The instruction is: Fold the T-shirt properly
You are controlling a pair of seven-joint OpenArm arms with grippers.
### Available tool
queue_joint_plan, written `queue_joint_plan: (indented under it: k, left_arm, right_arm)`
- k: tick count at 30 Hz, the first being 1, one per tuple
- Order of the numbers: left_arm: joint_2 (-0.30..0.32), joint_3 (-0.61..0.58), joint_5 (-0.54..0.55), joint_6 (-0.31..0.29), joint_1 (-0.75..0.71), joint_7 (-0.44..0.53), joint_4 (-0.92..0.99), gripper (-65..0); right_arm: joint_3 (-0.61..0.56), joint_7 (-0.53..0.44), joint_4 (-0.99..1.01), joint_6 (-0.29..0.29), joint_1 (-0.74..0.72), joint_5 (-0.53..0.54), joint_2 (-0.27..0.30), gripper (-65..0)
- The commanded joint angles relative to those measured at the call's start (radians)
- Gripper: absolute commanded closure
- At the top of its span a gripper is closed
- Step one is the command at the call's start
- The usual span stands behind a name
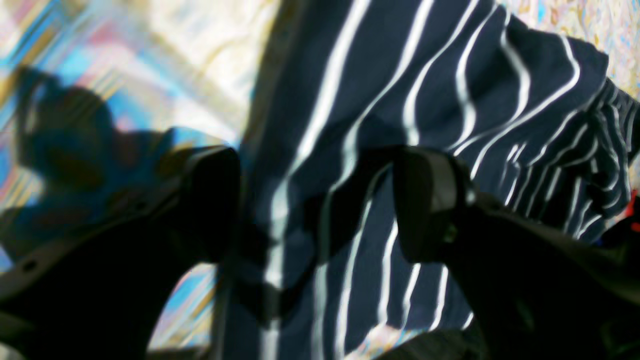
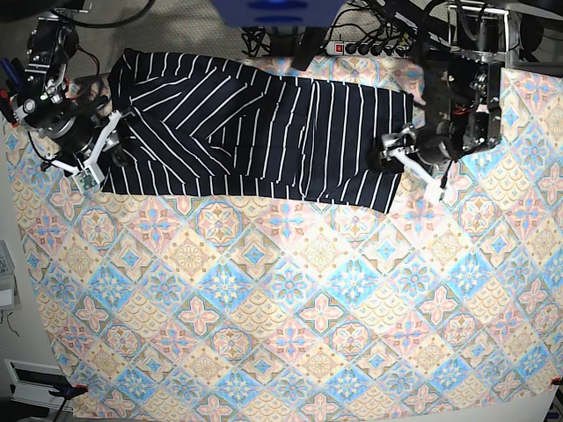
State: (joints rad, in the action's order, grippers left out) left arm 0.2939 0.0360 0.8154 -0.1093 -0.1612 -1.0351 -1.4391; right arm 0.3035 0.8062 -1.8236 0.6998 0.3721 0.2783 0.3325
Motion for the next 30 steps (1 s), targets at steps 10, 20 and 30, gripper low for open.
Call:
queue_joint_plan:
  k: [10, 20, 30]
  left_arm:
    - [-0.049, -0.046, 0.014, 0.000, -0.005, -0.049, 0.002, -38.9]
    - [-0.045, 0.000, 0.014, -0.003, 0.022, -0.040, 0.002, 0.0]
    - [-0.019, 0.172, 0.014, -0.007, 0.021, -0.049, -0.002, 0.0]
  right_arm:
    - [0.009, -0.020, -0.020, -0.002, -0.003, 0.014, 0.015, -25.1]
    - [0.009, -0.018, -0.017, -0.002, -0.003, 0.012, 0.015, -25.0]
    - [0.007, 0.091, -0.015, -0.002, 0.020, 0.016, 0.020, -25.6]
